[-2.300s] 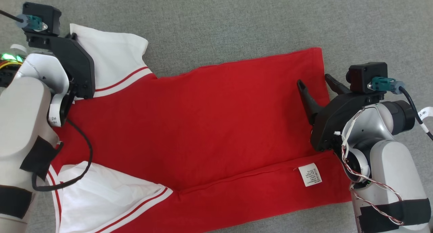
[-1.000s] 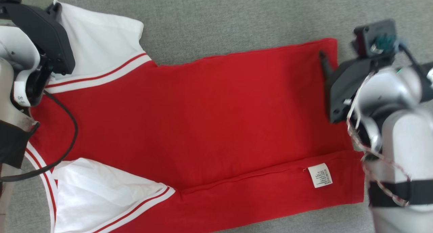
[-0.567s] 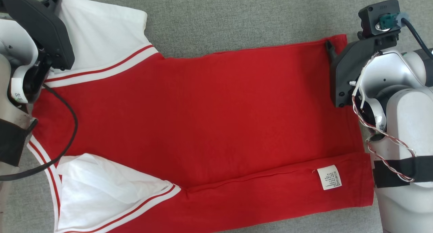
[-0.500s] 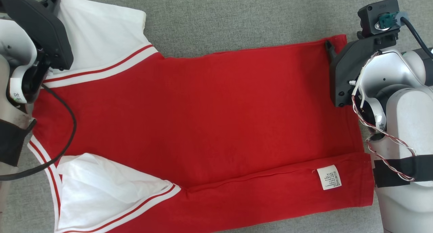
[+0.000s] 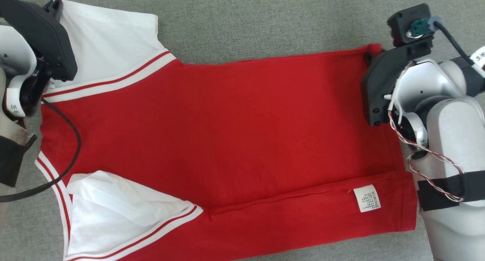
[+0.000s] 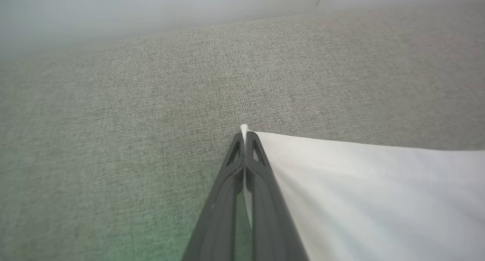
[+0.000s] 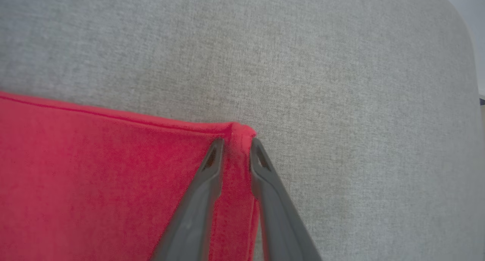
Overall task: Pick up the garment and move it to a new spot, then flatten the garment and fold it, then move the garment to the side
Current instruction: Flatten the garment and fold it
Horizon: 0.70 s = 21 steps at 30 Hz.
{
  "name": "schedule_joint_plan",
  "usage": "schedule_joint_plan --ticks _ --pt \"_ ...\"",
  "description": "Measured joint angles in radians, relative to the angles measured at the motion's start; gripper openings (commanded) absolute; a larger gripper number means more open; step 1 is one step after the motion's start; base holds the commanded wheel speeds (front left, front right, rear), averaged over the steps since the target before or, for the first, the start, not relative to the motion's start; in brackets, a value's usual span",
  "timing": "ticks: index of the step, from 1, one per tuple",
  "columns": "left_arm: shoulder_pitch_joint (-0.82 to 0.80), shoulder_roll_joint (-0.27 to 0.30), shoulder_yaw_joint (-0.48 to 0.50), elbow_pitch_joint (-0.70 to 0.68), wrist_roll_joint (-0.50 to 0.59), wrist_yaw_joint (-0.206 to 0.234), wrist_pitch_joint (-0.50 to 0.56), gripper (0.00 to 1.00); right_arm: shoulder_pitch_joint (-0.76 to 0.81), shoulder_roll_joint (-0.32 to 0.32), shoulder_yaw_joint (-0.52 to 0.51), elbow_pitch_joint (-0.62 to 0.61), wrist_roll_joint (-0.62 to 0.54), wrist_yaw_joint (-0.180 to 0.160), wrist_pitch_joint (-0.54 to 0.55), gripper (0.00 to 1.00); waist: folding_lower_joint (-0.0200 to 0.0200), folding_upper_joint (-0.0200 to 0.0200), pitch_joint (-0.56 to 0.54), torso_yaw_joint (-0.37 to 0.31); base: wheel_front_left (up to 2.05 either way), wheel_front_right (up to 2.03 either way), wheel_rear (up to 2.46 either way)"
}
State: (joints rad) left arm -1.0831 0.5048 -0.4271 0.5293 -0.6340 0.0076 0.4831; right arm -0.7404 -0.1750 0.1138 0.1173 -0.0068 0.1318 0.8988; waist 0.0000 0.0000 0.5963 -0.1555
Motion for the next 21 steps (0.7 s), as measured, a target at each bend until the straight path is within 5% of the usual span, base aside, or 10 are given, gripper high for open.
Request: schedule_joint_plan --ticks 1,2,15,21 --pt "-0.001 0.0 -0.001 0.0 0.0 0.0 -0.003 0.0 -0.002 -0.003 0.007 0.004 0.005 0.0 -0.002 0.02 0.0 0.0 0.001 0.001 0.0 0.0 0.0" --pt "-0.001 0.0 -0.002 0.0 0.0 0.0 -0.007 0.0 -0.006 -0.009 0.015 0.008 0.007 0.0 -0.007 0.0 0.0 0.0 0.001 0.002 0.0 0.0 0.0" --pt "0.073 -0.036 0.039 -0.041 -0.003 0.029 -0.239 0.0 0.035 -0.026 0.008 0.018 0.007 0.0 -0.101 0.0 0.0001 0.0001 -0.037 0.029 0.0 0.0 0.0" --pt "0.243 -0.108 0.093 -0.171 -0.047 0.064 -0.471 0.0 0.131 -0.052 -0.023 -0.028 -0.004 0.0 -0.19 0.0 0.0 0.0 -0.095 0.066 0.0 0.0 0.0"
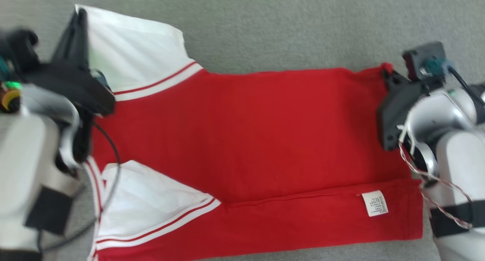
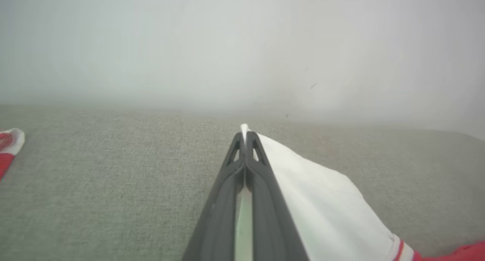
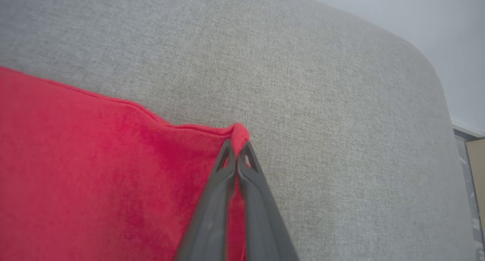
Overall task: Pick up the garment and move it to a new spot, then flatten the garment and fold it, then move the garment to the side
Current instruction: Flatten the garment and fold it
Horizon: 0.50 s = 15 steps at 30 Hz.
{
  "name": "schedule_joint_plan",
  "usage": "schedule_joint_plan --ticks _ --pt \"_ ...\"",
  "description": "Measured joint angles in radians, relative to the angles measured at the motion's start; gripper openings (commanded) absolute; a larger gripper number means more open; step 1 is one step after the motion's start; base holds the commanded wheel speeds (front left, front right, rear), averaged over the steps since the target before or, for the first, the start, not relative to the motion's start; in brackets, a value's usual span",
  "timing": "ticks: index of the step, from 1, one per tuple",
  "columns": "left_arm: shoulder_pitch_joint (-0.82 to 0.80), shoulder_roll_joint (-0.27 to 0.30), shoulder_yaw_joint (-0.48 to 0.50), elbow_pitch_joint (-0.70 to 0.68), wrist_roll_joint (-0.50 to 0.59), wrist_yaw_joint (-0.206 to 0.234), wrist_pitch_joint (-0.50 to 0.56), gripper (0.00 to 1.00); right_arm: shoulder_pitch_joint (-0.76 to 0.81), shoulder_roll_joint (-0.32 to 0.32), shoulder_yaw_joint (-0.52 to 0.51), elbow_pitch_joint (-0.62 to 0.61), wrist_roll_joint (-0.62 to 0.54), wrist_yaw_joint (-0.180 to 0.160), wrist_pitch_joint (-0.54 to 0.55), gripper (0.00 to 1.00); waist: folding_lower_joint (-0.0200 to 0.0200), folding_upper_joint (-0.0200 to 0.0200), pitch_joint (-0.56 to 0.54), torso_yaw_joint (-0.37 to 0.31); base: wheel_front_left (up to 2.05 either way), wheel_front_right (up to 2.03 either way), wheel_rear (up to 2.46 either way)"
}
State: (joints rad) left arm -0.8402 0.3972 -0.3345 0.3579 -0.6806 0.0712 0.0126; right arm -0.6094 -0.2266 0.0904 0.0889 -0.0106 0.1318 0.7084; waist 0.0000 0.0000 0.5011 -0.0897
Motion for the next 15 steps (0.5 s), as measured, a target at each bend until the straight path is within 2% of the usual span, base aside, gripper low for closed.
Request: schedule_joint_plan --ticks 7,12,15 --pt "0.198 -0.043 -0.006 -0.153 -0.002 0.027 -0.12 0.0 0.115 -0.015 -0.039 -0.039 -0.015 0.0 -0.067 0.0 0.0 0.0 -0.065 0.049 0.0 0.0 0.0" --pt "0.352 -0.053 -0.004 -0.253 -0.027 0.062 -0.138 0.0 0.181 -0.036 -0.025 -0.048 -0.015 0.0 -0.074 0.0 -0.0001 0.0 -0.116 0.072 0.0 0.0 0.0" --pt "0.44 -0.06 -0.015 -0.289 -0.056 0.061 -0.133 0.0 0.221 -0.072 -0.005 -0.038 -0.015 0.0 -0.049 0.0 -0.0001 -0.0001 -0.146 0.082 0.0 0.0 0.0"
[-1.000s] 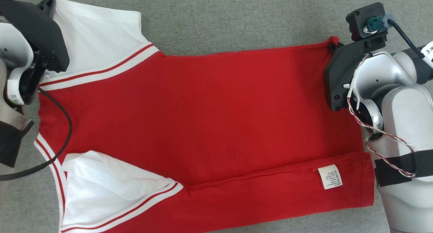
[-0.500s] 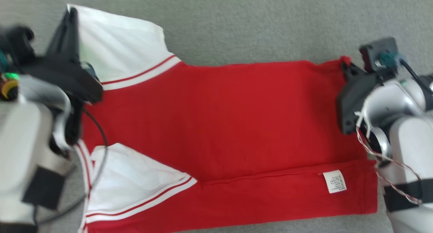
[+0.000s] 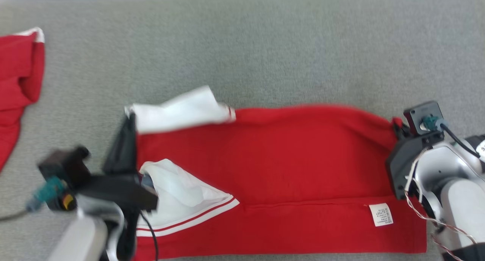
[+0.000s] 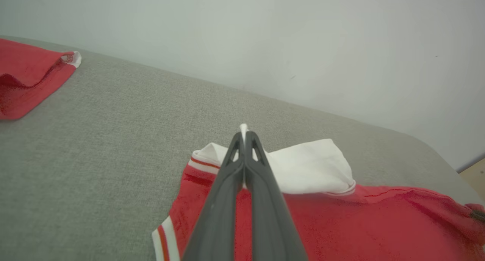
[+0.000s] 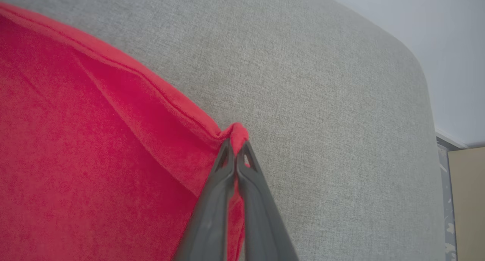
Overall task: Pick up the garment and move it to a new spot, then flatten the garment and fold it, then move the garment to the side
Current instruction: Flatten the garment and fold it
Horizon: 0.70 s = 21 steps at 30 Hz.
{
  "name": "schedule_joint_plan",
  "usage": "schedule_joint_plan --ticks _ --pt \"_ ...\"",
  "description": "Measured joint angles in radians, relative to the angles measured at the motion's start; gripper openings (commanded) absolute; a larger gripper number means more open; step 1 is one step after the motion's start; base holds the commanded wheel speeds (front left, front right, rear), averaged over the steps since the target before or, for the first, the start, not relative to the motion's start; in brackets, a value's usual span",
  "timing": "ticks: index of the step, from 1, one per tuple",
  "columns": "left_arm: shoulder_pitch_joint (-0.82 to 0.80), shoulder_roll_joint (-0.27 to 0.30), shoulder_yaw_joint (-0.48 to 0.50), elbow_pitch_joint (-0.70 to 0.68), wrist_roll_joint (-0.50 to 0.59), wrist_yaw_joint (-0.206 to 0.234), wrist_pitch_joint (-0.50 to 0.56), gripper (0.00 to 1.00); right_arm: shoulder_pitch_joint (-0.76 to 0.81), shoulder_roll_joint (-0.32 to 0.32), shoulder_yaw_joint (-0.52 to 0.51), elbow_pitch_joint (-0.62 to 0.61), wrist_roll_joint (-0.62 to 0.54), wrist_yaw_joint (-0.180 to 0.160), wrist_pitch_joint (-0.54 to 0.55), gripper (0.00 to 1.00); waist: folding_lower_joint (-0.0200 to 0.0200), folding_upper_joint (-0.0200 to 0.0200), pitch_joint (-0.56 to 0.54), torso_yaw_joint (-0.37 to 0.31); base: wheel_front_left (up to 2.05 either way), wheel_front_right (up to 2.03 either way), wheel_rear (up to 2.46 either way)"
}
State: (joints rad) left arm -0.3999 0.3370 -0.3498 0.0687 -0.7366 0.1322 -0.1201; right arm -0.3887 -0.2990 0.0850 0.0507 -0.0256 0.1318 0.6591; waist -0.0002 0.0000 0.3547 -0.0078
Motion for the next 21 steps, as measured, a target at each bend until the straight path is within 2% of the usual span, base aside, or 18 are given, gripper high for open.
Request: schedule_joint_plan --ticks 10,21 --pt "0.18 -0.028 -0.026 -0.052 -0.047 0.009 -0.016 0.0 0.061 -0.089 0.04 0.023 0.017 0.0 0.055 0.0 -0.0001 -0.0001 -0.082 0.027 0.0 0.0 0.0" --pt "0.292 -0.034 -0.025 -0.117 -0.102 0.02 -0.001 0.0 0.088 -0.14 0.079 0.028 0.044 0.0 0.095 0.0 0.0 -0.0001 -0.132 0.053 0.0 0.0 0.0"
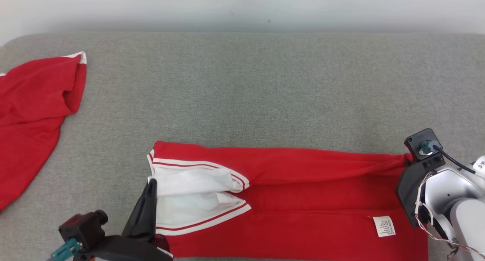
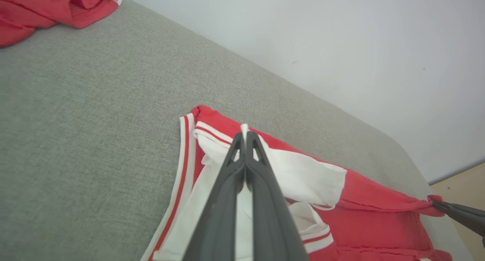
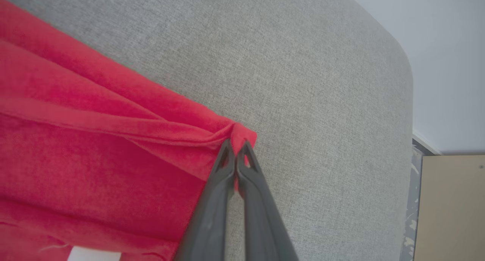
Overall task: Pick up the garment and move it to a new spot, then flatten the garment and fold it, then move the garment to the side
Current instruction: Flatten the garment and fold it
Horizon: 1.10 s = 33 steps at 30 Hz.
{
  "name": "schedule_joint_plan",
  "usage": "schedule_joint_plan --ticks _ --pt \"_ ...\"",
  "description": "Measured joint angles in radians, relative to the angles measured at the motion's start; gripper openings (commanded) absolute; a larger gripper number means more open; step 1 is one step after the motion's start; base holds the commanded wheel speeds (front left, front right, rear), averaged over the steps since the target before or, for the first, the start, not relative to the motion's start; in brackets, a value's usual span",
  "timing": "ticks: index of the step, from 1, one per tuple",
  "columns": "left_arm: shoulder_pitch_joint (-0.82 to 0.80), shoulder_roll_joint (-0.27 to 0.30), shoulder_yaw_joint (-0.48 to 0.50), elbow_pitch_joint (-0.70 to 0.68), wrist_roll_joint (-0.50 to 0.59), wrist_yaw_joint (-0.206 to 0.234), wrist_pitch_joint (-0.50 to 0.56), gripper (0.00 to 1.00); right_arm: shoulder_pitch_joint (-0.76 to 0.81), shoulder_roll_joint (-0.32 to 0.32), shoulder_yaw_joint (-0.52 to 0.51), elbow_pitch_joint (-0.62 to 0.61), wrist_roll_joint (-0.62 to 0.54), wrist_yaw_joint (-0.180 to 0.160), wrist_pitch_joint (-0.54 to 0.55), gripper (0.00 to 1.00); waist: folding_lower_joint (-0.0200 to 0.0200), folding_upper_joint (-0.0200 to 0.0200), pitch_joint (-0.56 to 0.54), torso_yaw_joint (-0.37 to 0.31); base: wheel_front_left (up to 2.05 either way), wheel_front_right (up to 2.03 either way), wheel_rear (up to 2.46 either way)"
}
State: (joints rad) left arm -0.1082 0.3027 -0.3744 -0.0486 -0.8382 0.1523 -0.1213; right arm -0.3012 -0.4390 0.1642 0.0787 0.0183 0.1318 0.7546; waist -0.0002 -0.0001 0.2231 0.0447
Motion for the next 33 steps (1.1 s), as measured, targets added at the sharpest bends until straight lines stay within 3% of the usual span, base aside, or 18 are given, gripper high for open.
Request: schedule_joint_plan --ticks 12,27,33 --pt "0.069 0.001 -0.008 0.01 -0.014 0.014 0.002 0.0 0.078 -0.015 0.006 -0.078 0.04 0.0 0.073 0.0 0.0001 0.0 -0.032 0.008 0.0 0.0 0.0" --pt "0.124 0.006 0.018 0.037 -0.047 0.015 -0.009 0.0 0.105 0.007 -0.032 -0.083 0.002 0.0 0.089 0.0 0.0002 0.0001 -0.022 0.004 0.0 0.0 0.0" --pt "0.117 0.001 -0.016 0.073 -0.041 0.006 0.002 0.0 0.116 0.016 -0.036 -0.082 -0.001 0.0 0.099 0.0 0.0002 0.0001 -0.022 0.013 0.0 0.0 0.0"
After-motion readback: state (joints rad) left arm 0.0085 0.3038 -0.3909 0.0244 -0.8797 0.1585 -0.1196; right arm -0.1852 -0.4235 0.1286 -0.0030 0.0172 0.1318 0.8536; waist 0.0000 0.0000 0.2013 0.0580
